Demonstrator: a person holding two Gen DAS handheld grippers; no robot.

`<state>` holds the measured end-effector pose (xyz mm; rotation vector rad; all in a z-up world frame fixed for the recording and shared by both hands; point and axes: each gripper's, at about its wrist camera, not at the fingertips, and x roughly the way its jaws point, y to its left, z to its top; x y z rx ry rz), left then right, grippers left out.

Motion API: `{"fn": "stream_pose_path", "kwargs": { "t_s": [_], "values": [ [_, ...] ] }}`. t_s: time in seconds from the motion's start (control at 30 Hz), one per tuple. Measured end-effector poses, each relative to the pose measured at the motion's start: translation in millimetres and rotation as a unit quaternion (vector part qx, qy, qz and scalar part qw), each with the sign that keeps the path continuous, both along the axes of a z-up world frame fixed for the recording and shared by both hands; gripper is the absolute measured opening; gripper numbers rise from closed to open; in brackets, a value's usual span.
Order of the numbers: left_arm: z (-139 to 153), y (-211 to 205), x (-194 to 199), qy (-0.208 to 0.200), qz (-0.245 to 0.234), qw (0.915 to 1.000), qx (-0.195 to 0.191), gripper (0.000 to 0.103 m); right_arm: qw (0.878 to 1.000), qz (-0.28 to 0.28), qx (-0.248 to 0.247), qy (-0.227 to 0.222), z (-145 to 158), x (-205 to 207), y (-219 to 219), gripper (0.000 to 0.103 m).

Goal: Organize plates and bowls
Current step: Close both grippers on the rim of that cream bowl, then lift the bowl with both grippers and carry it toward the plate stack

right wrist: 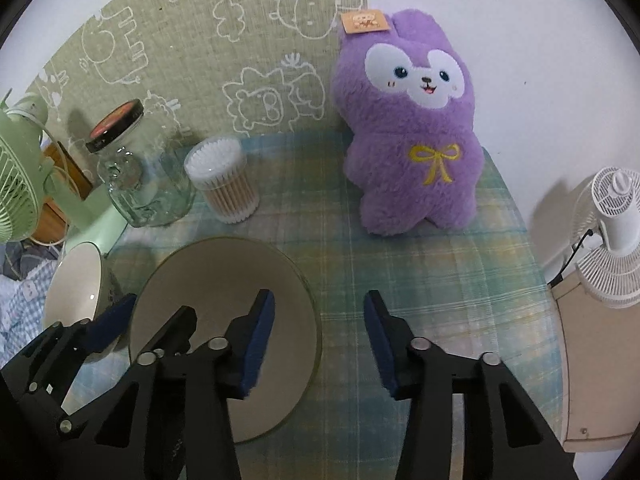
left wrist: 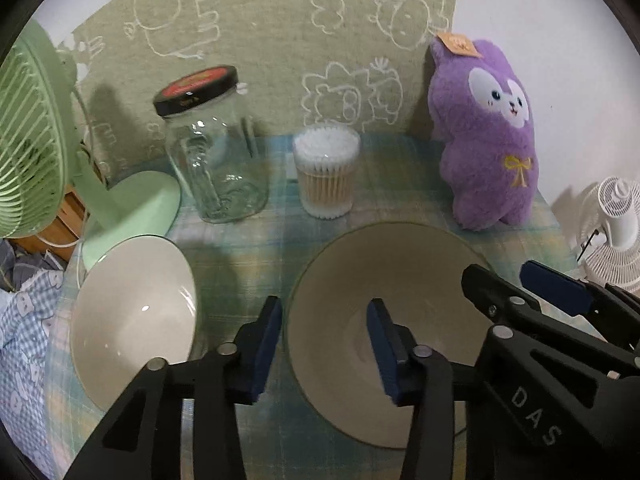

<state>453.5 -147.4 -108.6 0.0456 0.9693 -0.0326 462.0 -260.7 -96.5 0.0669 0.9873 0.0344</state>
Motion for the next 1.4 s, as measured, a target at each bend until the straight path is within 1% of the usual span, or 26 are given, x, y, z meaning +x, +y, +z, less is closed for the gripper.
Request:
{"fn": "stream_pose_path", "kwargs": {
  "t_s": [0.07,0.1,0.13,0.17,0.2,0.23,0.3,0.37,0.47,0.7,0.83,1.0,1.17,1.4],
  "values": [
    [-1,-2,1,0.000,0.003,1.0000,0.008,0.040,1.000,0.002,0.000,0.000,-2,1,2,0.040],
    [-2,-3,1,-0.002,0.005,0.9999,0.015,0.038,1.000,0.001,-0.003,-0.001,-2,1,3,0.032],
    [-2,-2,1,-0.002,0.005,0.9998,0.018,0.037,1.000,0.001,-0.004,0.000,-3,2,4,0.028],
    [-2,-2,1,-0.002,0.006,0.9997,0.022,0.034,1.000,0.002,-0.003,0.002,-4,3,4,0.028],
    [-3,-2,2,-0.002,0.008,0.9996,0.026,0.029,1.000,0.003,0.001,0.003,-5,3,5,0.025],
    [-3,0,3,0.000,0.009,0.9996,0.027,0.028,1.000,0.004,0.004,0.004,-6,3,5,0.021],
    [-4,3,5,0.006,0.012,0.9996,0.025,0.022,1.000,0.005,0.006,0.008,-7,5,7,0.021],
    [-5,4,5,0.007,0.013,0.9996,0.024,0.021,1.000,0.006,-0.001,0.007,-7,5,8,0.021],
    [-5,3,4,0.005,0.015,0.9993,0.033,0.019,1.000,0.004,-0.009,0.007,-7,5,9,0.018],
    [-2,7,2,0.011,0.018,0.9994,0.028,0.015,1.000,0.000,-0.011,0.016,-4,2,9,0.018],
    [1,8,-6,0.017,0.021,0.9993,0.024,0.014,1.000,-0.003,-0.012,0.022,-1,-6,10,0.018],
    [3,12,-19,0.029,0.020,0.9993,0.007,0.014,0.999,-0.012,-0.006,0.034,2,-22,9,0.018],
    [8,12,-38,0.026,0.016,0.9994,0.014,0.014,0.999,-0.017,-0.001,0.041,6,-42,9,0.018],
    [19,13,-67,0.018,0.005,0.9997,0.014,0.014,0.999,-0.034,0.000,0.043,18,-73,11,0.018]
  ]
}}
